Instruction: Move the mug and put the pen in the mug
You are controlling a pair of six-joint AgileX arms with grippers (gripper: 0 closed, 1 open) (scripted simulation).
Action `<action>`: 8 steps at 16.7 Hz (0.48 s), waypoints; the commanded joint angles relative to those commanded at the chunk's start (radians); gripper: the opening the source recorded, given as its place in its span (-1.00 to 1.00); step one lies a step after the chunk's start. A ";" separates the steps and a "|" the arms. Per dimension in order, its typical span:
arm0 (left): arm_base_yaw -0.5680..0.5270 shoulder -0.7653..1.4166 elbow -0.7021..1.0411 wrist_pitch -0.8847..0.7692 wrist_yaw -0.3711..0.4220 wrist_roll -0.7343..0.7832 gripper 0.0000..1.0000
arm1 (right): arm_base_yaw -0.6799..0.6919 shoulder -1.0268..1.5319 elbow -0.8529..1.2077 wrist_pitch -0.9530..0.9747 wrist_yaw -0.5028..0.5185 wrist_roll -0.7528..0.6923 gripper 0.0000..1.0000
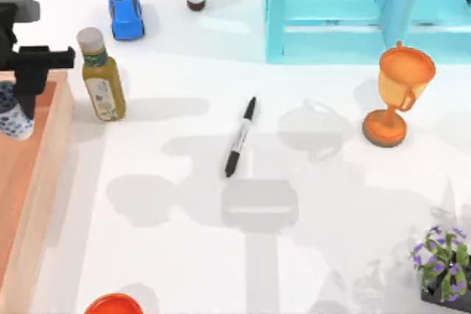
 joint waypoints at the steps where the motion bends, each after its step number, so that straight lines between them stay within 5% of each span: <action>1: -0.039 -0.009 0.028 -0.044 0.001 -0.029 -1.00 | 0.000 0.000 0.000 0.000 0.000 0.000 1.00; 8: -0.153 -0.039 0.097 -0.161 0.006 -0.103 -1.00 | 0.000 0.000 0.000 0.000 0.000 0.000 1.00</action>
